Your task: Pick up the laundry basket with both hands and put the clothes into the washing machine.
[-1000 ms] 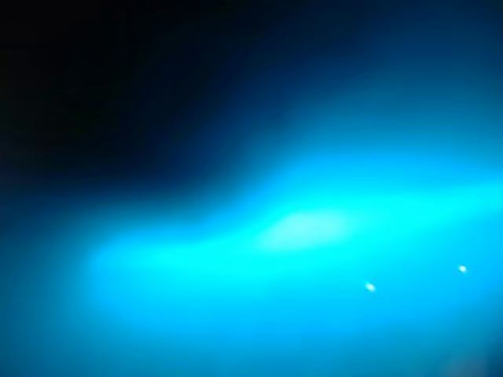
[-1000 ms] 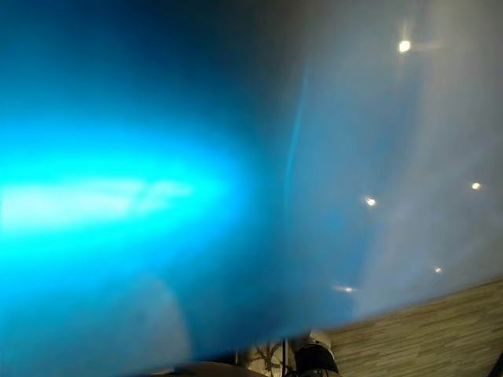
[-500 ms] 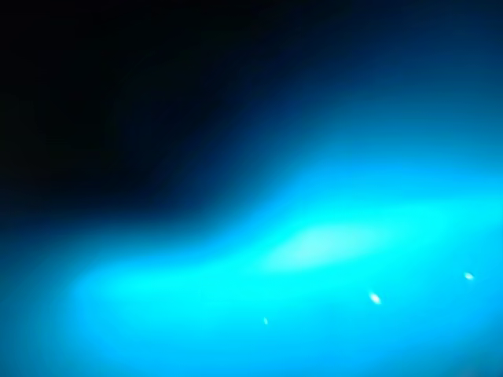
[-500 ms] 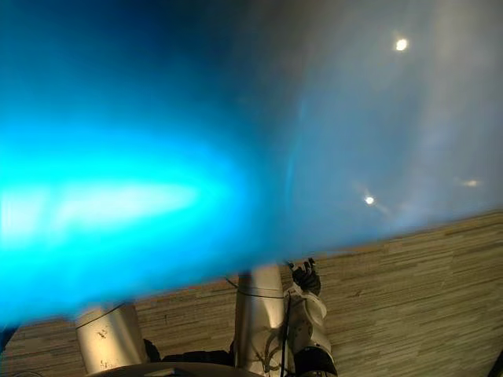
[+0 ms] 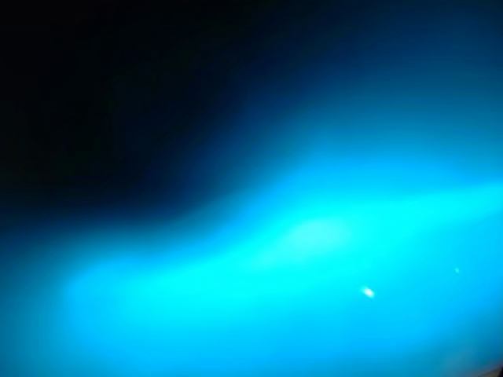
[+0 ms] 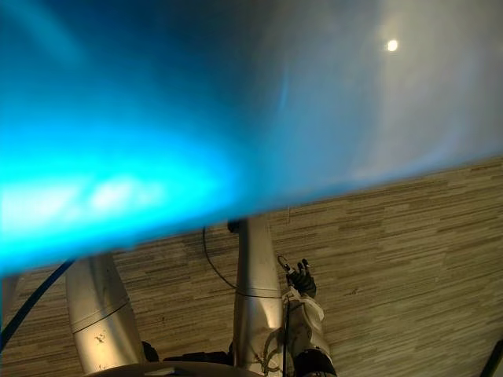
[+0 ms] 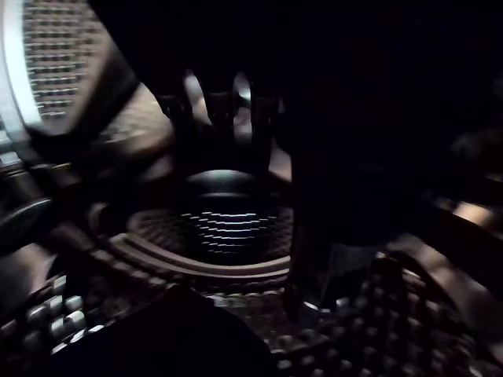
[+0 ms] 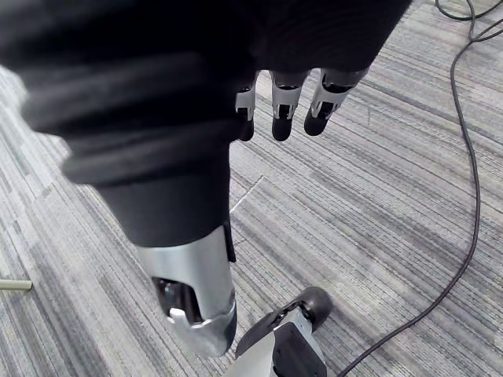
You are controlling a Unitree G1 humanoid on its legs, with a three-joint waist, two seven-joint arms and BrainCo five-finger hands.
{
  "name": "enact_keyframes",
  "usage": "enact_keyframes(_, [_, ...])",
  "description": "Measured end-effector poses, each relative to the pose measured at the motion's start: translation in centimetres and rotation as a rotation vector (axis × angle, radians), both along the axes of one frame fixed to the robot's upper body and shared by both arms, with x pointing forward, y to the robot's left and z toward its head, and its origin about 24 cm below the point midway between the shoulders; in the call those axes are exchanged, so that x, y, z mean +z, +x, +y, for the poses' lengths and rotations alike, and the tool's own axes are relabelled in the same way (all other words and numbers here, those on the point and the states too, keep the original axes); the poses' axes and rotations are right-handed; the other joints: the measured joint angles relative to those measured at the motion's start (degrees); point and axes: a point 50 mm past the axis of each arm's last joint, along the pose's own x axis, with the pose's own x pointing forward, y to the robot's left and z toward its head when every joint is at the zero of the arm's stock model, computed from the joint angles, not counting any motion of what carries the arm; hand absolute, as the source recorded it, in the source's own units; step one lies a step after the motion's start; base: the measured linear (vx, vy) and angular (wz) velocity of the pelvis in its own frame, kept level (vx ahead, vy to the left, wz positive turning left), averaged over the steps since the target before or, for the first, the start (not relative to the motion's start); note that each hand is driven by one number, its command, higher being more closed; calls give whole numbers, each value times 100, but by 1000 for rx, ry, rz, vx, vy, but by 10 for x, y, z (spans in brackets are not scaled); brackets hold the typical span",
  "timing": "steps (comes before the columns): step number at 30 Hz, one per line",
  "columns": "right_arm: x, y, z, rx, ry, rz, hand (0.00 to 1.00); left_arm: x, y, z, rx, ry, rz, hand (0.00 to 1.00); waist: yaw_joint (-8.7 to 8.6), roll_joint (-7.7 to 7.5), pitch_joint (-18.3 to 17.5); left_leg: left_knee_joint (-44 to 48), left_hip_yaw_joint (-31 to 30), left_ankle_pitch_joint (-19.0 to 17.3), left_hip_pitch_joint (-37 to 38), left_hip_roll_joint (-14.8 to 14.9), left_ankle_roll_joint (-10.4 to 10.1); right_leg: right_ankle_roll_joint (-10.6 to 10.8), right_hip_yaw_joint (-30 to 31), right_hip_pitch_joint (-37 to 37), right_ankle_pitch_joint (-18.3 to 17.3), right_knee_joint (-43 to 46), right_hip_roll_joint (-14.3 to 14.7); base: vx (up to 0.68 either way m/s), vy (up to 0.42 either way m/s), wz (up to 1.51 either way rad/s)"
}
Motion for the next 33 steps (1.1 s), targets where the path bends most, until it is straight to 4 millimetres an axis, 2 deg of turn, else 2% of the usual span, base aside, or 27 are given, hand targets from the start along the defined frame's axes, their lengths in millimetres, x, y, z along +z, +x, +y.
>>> enact_keyframes(1, [0,1,3,14,0,0,0,-17,6,14,-52,-223,50,0,-3,0,0,-39,-22,25,0,-3,-14,3,-32,12,1,-17,2,-9,2,6])
enact_keyframes(3, [2,1,4,22,1,-5,0,-41,12,27,-85,-404,110,0,-7,0,0,-126,-29,84,10,-24,-15,11,-55,21,-4,-51,-2,-10,-6,9])
enact_keyframes(5, [2,1,4,26,1,-3,0,-72,18,35,-178,-700,165,0,-14,-1,1,-258,-43,164,32,-48,-39,-6,-105,49,8,-118,-8,-8,-7,10])
enact_keyframes(6, [2,1,4,25,-1,-2,0,-77,19,35,-200,-757,170,0,-14,-1,1,-284,-46,178,35,-57,-40,-11,-112,51,11,-128,-11,-3,-4,6])
enact_keyframes(7, [2,1,3,21,-2,-1,0,-85,20,34,-274,-896,155,0,-8,-1,1,-319,-46,192,44,-62,-54,-25,-124,57,19,-150,-13,-1,0,4])
enact_keyframes(10, [3,1,3,11,-24,20,0,-84,20,28,-486,-1207,50,0,-5,-1,6,-375,-51,210,68,-66,-61,-19,-149,95,61,-224,-12,0,0,0])
enact_keyframes(12, [5,2,3,11,-41,14,0,-92,17,26,-556,-1293,-4,0,-6,4,61,-400,-70,212,120,-67,-61,13,-182,196,87,-299,-9,0,0,0])
enact_keyframes(15, [7,3,2,8,-45,4,0,-100,14,20,-598,-1312,-32,0,3,8,66,-400,-74,211,142,-81,-60,23,-183,244,92,-317,-16,9,7,1])
enact_keyframes(22, [12,6,-1,6,-58,-23,0,-111,9,8,-622,-1263,-52,0,135,10,197,-449,-91,216,301,-121,-55,67,-215,397,58,-289,-50,33,10,7])
enact_keyframes(23, [12,6,-1,7,-60,-24,0,-111,9,7,-615,-1243,-45,100,130,10,197,-504,-92,240,317,-168,-33,65,-224,397,52,-290,-83,38,6,13])
enact_keyframes(29, [12,6,-3,25,-76,-15,0,-113,12,0,-624,-1166,23,100,141,10,197,-533,-90,257,310,-185,-25,13,-256,392,22,-306,-111,11,3,3])
enact_keyframes(33, [11,6,-2,31,-78,-10,0,-107,17,-7,-618,-1059,93,100,126,9,197,-537,-83,255,290,-183,-25,28,-256,385,10,-362,-107,10,16,-3])
